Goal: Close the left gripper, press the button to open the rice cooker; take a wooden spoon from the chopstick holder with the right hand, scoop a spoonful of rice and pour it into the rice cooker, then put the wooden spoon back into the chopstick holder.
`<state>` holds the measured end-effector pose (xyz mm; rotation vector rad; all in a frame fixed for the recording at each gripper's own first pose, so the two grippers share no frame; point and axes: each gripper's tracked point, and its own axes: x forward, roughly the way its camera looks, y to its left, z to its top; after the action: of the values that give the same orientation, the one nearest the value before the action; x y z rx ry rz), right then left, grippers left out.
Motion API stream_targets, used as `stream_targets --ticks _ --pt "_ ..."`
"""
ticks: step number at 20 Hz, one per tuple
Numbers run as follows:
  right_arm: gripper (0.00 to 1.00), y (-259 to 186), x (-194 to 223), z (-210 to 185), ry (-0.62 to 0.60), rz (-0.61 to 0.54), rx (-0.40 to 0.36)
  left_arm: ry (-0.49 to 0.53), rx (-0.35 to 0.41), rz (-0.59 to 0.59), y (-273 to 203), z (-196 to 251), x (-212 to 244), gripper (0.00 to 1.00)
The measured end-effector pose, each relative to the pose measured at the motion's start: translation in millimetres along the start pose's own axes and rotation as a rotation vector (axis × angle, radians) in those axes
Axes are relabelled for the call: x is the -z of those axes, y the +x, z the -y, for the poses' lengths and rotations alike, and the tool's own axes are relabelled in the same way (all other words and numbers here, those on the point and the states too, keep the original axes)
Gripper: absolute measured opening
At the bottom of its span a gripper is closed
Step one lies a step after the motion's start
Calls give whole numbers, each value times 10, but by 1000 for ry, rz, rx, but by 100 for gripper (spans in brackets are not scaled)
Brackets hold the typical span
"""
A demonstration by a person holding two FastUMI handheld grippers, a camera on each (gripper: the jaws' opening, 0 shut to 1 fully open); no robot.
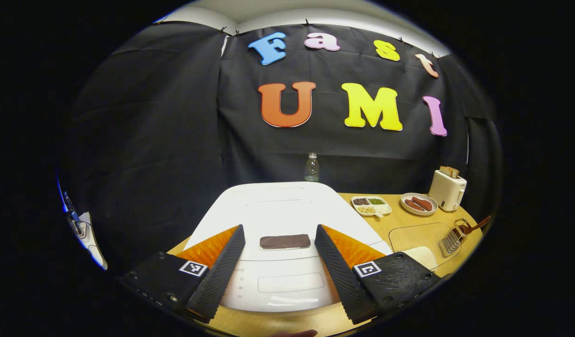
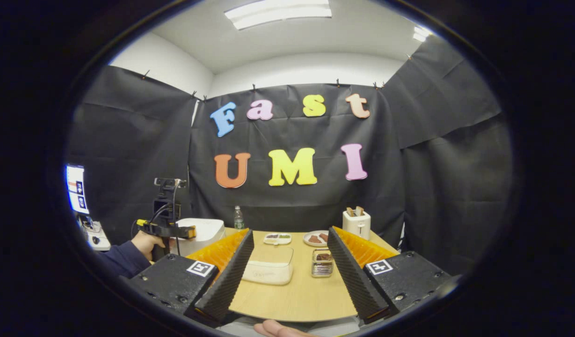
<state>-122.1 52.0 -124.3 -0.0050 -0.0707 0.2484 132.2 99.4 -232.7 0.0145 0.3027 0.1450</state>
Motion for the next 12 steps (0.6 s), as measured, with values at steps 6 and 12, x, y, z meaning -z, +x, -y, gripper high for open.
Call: stream_targets --ticks 6,12 --pt "100 11 -19 18 -2 17 4 -31 10 30 -62 14 -83 96" --pt "100 56 -17 104 0 15 29 -21 53 86 -415 117 -371 94"
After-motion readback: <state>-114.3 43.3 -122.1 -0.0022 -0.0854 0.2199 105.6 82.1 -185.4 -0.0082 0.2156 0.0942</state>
